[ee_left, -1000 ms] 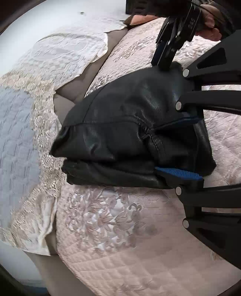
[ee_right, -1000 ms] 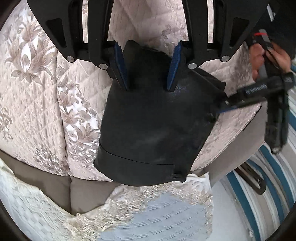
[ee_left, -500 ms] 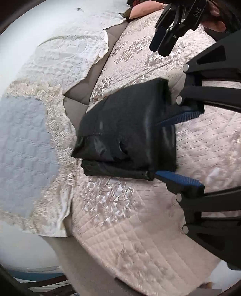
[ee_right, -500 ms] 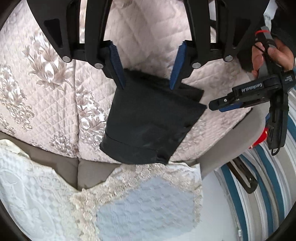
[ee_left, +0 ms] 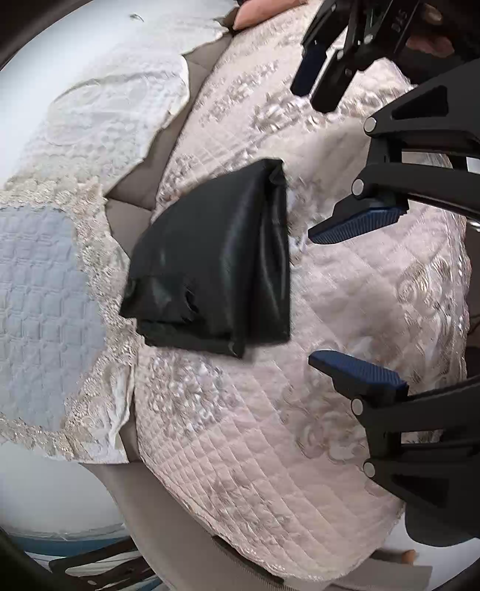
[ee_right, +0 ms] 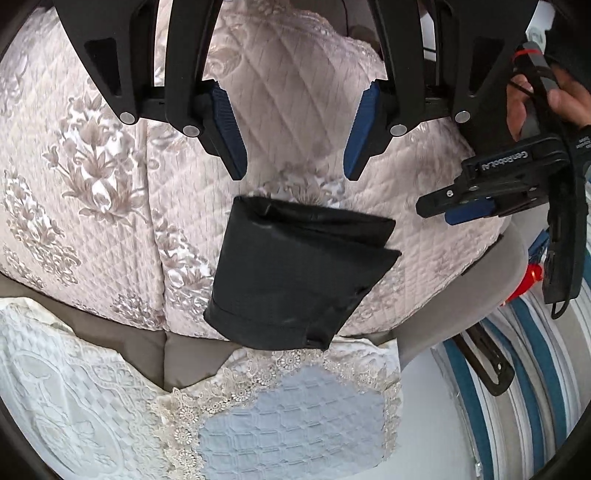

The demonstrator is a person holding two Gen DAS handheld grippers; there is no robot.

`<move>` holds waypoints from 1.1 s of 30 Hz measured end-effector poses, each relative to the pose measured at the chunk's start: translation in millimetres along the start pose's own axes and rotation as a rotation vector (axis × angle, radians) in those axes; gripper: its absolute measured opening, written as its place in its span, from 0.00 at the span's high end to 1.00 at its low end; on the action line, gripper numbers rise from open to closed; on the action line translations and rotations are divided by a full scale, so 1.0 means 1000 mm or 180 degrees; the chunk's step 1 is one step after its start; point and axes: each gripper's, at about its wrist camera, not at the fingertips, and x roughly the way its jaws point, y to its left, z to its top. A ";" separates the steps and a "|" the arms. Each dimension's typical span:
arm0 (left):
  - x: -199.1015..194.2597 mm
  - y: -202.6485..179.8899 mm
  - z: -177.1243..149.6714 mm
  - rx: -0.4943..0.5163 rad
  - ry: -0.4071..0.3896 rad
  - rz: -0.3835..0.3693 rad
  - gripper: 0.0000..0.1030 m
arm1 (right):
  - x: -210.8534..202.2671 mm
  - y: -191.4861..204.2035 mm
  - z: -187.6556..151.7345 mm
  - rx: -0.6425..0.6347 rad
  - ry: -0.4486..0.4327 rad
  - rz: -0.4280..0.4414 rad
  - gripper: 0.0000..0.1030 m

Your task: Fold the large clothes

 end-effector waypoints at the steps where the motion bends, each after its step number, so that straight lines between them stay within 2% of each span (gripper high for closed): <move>1: 0.001 0.000 -0.002 0.0005 0.0023 0.0029 0.40 | 0.000 0.001 -0.001 -0.0016 0.0006 -0.0009 0.46; 6: -0.002 -0.003 -0.009 0.0034 0.0023 0.0146 0.40 | -0.001 0.005 -0.007 -0.0040 0.0034 0.0008 0.46; 33: -0.003 -0.007 -0.016 0.0015 0.0052 0.0156 0.40 | -0.002 0.005 -0.012 -0.0053 0.0085 0.0051 0.46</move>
